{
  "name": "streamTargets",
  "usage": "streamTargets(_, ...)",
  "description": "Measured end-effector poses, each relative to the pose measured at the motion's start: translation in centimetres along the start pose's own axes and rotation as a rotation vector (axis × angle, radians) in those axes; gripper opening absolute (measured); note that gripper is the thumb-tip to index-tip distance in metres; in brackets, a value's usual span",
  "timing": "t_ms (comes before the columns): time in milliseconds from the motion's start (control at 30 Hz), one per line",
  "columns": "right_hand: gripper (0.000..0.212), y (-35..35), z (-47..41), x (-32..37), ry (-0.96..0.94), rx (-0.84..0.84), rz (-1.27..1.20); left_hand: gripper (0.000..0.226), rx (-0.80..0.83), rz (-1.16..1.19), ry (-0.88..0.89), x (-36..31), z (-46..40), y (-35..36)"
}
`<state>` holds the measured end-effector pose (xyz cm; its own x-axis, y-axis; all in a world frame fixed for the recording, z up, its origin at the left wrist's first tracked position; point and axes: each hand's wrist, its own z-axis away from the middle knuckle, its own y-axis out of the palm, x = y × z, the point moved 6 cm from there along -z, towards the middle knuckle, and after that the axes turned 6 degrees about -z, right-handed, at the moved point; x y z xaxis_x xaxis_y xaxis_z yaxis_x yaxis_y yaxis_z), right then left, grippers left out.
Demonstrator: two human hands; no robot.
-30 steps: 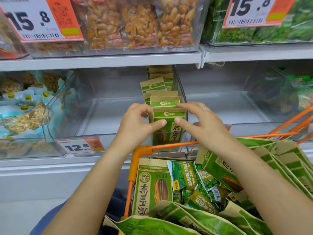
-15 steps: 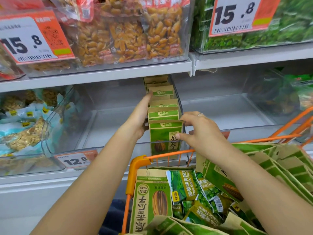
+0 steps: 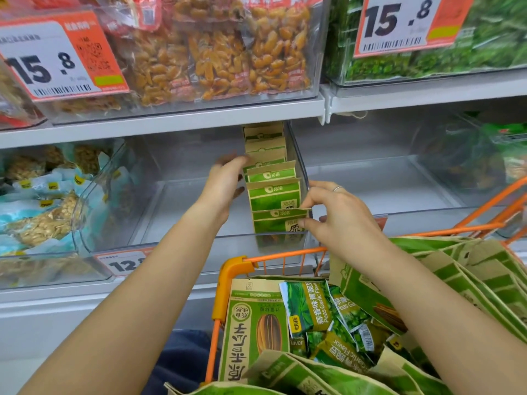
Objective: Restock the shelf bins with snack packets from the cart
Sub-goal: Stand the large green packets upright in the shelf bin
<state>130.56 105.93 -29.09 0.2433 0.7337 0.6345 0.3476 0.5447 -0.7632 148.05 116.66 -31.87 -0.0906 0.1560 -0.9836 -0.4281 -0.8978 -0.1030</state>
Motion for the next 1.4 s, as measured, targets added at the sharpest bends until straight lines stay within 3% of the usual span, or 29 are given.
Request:
streamTargets(67,0.021,0.0,0.0,-0.1,0.007,0.004,-0.004,0.038,-0.030,-0.092,0.067,-1.1,-0.5,-0.4)
streamTargets(233,0.022,0.0,0.1,-0.1,0.012,0.028,0.003,0.019,0.163,-0.289,-0.088,-1.2,-0.5,0.2)
streamTargets(300,0.033,0.3,0.0,-0.2,0.021,0.065,0.052,0.023,0.203,-0.353,-0.097,-0.8,-0.2,0.5)
streamTargets(500,0.042,0.4,-0.2,-0.4,0.030,0.075,0.083,0.045,0.134,-0.352,0.004,0.0,0.2,1.3)
streamTargets(700,0.034,0.2,-0.3,-0.3,0.021,0.059,0.082,0.041,0.107,-0.283,0.190,-0.9,0.8,1.2)
streamTargets(800,0.033,0.3,-0.3,-0.3,0.015,0.053,0.098,0.037,0.140,-0.282,0.187,-0.5,0.7,1.1)
streamTargets(867,0.034,0.3,-0.2,-0.2,0.004,0.052,0.103,0.032,0.190,-0.152,0.084,0.0,0.8,0.9)
streamTargets(967,0.039,0.2,-0.3,-0.4,0.006,0.010,0.045,0.056,0.209,0.174,-0.030,-0.1,0.9,-0.2)
streamTargets(1033,0.042,0.1,-0.4,-0.4,0.002,-0.028,0.036,0.073,0.240,0.244,-0.022,-0.2,1.6,-1.6)
streamTargets(1100,0.042,0.2,-0.5,-0.2,-0.016,-0.050,0.078,0.083,0.368,0.065,-0.010,0.6,3.4,-1.9)
streamTargets(1200,0.044,0.3,-0.4,0.0,-0.052,-0.070,0.146,0.080,0.497,-0.518,0.111,2.2,6.3,-0.6)
streamTargets(1333,0.052,0.3,-0.4,-0.3,-0.072,-0.065,0.120,0.056,0.160,-0.904,0.352,1.3,6.6,0.9)
streamTargets(1400,0.056,0.3,-0.3,-0.4,-0.066,-0.057,0.060,0.049,0.067,-0.976,0.394,1.0,6.2,1.0)
